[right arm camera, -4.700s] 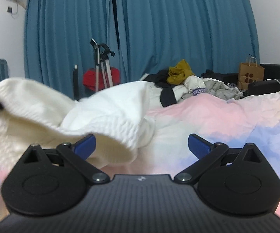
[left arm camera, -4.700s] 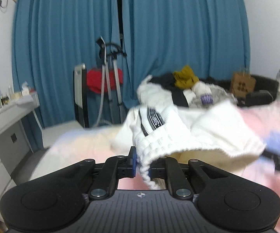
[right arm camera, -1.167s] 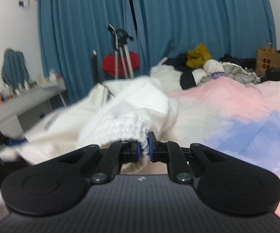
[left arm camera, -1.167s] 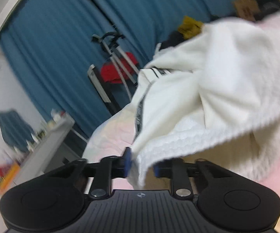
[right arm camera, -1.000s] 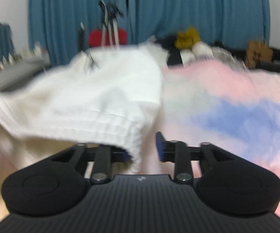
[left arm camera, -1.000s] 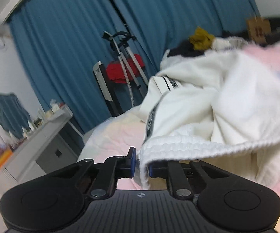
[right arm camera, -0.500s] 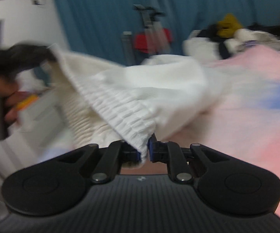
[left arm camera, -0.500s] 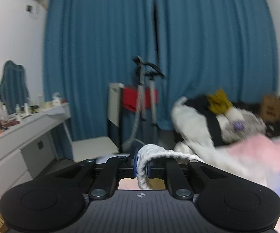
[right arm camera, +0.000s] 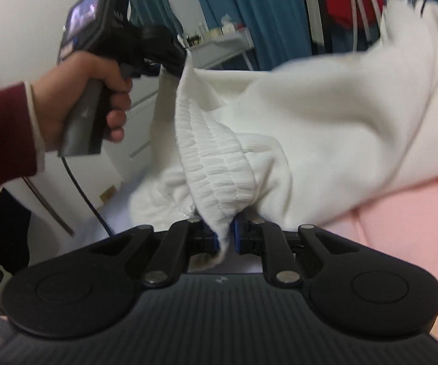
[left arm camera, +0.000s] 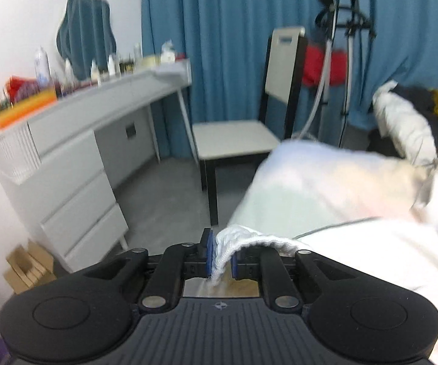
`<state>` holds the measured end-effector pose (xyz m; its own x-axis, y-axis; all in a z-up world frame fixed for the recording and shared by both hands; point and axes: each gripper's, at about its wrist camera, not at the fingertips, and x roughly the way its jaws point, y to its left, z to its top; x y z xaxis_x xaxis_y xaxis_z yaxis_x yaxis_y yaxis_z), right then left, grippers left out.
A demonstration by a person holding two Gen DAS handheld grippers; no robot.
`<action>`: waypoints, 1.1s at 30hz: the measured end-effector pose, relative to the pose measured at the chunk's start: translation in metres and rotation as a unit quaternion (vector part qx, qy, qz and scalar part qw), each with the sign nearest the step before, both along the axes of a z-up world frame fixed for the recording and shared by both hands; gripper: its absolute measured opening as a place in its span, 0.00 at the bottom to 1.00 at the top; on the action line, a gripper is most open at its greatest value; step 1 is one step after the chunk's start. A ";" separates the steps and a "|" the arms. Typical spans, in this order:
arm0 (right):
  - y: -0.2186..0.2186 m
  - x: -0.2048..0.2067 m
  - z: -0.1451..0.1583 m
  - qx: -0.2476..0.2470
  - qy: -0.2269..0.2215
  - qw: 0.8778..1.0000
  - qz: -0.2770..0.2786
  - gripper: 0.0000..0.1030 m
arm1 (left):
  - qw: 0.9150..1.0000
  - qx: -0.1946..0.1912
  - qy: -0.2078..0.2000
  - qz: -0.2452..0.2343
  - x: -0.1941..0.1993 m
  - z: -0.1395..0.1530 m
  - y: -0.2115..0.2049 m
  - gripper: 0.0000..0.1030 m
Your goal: Fold clothes
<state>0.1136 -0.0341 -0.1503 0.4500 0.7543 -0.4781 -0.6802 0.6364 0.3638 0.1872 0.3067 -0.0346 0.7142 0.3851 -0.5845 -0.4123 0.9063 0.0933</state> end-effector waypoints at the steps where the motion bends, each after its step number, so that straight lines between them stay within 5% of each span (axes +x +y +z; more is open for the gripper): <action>1: -0.001 0.003 -0.002 0.002 0.002 1.000 0.003 0.14 | 1.000 0.002 0.005 -0.003 0.003 -0.005 0.000 0.13; 9: 0.001 -0.021 0.014 -0.024 -0.050 0.998 0.008 0.16 | 1.000 0.006 0.003 -0.023 -0.005 0.005 -0.006 0.16; 13: -0.002 -0.030 0.012 -0.037 -0.058 0.998 -0.005 0.17 | 1.000 0.011 0.000 -0.014 -0.030 0.018 -0.011 0.60; 19: -0.006 -0.042 0.002 -0.056 -0.095 0.993 -0.036 0.19 | 0.999 -0.041 -0.024 0.008 -0.112 0.045 -0.007 0.75; 22: -0.006 -0.044 -0.002 -0.067 -0.114 0.990 -0.053 0.32 | 0.996 -0.082 -0.033 -0.011 -0.154 0.053 -0.012 0.79; 29: -0.009 -0.038 -0.008 -0.080 -0.137 0.985 -0.071 0.49 | 0.961 -0.270 -0.023 -0.052 -0.188 0.018 -0.022 0.82; 33: -0.004 -0.041 -0.010 -0.086 -0.167 0.980 -0.069 0.50 | 0.942 -0.331 0.003 -0.055 -0.168 -0.011 -0.031 0.65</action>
